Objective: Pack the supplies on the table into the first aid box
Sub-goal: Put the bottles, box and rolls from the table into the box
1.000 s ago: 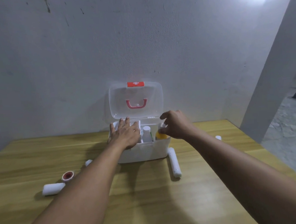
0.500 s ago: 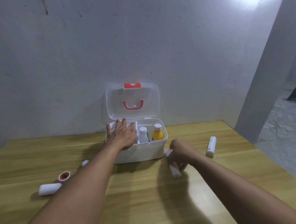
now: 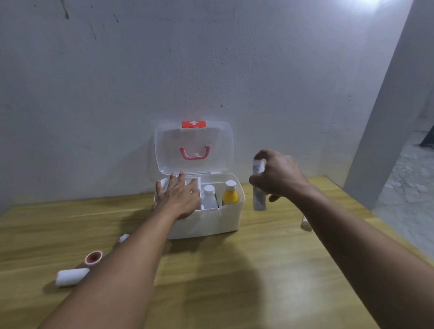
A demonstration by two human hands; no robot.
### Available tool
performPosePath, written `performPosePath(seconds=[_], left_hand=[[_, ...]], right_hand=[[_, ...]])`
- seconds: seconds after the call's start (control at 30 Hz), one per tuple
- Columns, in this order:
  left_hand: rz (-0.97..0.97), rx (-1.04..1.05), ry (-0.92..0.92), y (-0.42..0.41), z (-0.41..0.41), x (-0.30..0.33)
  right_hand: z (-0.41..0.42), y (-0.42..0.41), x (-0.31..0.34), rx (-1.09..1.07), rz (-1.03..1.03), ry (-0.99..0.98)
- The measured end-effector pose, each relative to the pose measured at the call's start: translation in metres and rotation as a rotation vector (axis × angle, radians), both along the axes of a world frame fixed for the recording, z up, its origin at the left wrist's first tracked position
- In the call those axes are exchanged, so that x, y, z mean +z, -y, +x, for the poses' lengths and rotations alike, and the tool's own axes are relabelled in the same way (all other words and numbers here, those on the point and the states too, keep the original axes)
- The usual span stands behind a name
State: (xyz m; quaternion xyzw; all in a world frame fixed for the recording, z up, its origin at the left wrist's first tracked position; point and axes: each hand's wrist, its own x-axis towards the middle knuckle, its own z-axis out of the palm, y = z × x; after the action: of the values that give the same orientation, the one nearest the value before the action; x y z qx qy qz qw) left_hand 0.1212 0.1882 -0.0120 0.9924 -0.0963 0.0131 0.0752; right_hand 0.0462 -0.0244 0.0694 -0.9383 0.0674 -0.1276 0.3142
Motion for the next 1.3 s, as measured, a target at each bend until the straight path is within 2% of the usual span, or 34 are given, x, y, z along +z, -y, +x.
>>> performPosePath(seconds=[0.2,0.37,0.7,0.8,0.97,1.03,1.13,1.3], left_hand=[[-0.002,-0.003,0.002,0.000,0.000,-0.002],[0.010,0.001,0.003,0.001,0.001,-0.001],[0.009,0.001,-0.001,-0.001,-0.001,0.000],[0.011,-0.002,-0.002,0.000,-0.002,0.002],[0.012,-0.001,-0.007,0.001,-0.004,0.003],[0.009,-0.001,-0.008,0.001,-0.004,0.003],[0.009,0.002,-0.001,0.001,-0.003,0.002],[-0.002,0.012,0.011,0.001,0.000,0.000]], right_hand=[[0.016,0.058,-0.038,-0.201,-0.040,-0.260],[0.027,0.092,-0.061,-0.364,-0.167,-0.253],[0.040,0.103,-0.093,-0.408,-0.209,-0.386],[0.038,0.095,-0.079,-0.355,-0.171,-0.213],[0.020,0.037,-0.026,-0.120,0.106,0.329],[0.013,0.011,-0.014,-0.043,0.210,0.485],[0.006,-0.022,-0.014,0.043,0.229,0.622],[0.011,-0.047,-0.046,0.127,0.084,0.698]])
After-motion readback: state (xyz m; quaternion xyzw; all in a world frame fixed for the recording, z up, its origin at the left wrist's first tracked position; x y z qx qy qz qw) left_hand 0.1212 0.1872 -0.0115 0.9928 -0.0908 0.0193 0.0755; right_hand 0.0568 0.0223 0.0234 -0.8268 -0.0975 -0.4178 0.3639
